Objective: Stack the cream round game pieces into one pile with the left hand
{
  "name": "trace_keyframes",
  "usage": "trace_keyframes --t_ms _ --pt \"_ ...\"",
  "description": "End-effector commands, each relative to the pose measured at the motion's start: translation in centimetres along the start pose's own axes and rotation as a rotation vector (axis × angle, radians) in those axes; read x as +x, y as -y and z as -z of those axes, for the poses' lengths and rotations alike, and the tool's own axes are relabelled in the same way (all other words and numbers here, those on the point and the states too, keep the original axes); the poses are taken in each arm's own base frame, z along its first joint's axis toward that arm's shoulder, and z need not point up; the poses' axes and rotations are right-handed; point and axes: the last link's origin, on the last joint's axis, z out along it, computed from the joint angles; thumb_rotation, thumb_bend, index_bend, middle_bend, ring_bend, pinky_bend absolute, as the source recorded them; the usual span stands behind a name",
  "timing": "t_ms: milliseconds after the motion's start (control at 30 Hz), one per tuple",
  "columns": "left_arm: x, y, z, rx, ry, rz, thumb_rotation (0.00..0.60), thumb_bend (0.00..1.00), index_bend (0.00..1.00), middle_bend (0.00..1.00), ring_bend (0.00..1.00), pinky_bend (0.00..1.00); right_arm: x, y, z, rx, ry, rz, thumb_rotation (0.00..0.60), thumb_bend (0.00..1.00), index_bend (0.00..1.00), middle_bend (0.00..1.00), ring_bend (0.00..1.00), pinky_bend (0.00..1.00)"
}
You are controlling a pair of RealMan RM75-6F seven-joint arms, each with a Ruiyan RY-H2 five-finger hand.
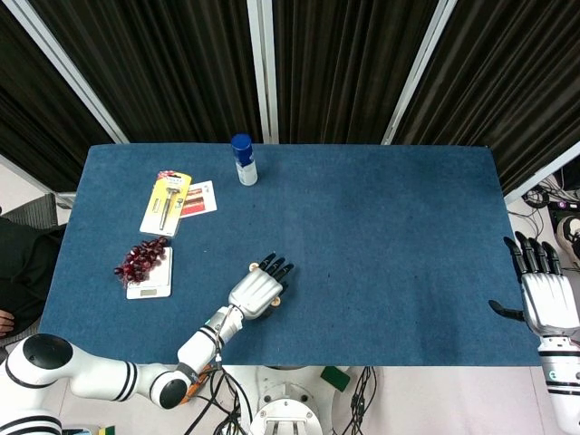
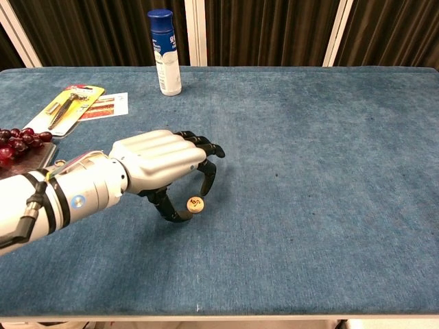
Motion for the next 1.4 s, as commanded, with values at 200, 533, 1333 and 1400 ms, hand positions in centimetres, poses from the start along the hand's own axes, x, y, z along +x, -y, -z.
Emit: trace_keyframes --t_ms 200,533,1333,1400 --pt "-0.2 -0.1 -0.2 0.004 0.003 0.009 0.6 0.3 0.45 0.04 0.0 0.0 0.0 0.0 0.0 0.0 0.001 0.002 0.6 0.09 0.0 0.02 0.0 0.02" --pt "-0.3 0.1 -0.3 0.008 0.011 0.007 0.6 0.36 0.5 0.04 0.0 0.0 0.1 0.0 0.0 -0.001 -0.001 0.001 0.6 0.09 0.0 0.02 0.0 0.02" --pt "4.8 5.9 -0.6 0.156 -0.068 0.195 0.6 0.34 0.5 0.04 0.0 0.0 0.2 -0.1 0.1 0.0 -0.01 -0.006 0.6 0.09 0.0 0.02 0.0 0.02" --pt "4.6 6.0 -0.6 0.158 -0.059 0.195 0.6 0.34 0.5 0.04 0.0 0.0 0.1 0.0 0.0 0.002 -0.008 -0.005 0.6 0.09 0.0 0.02 0.0 0.02"
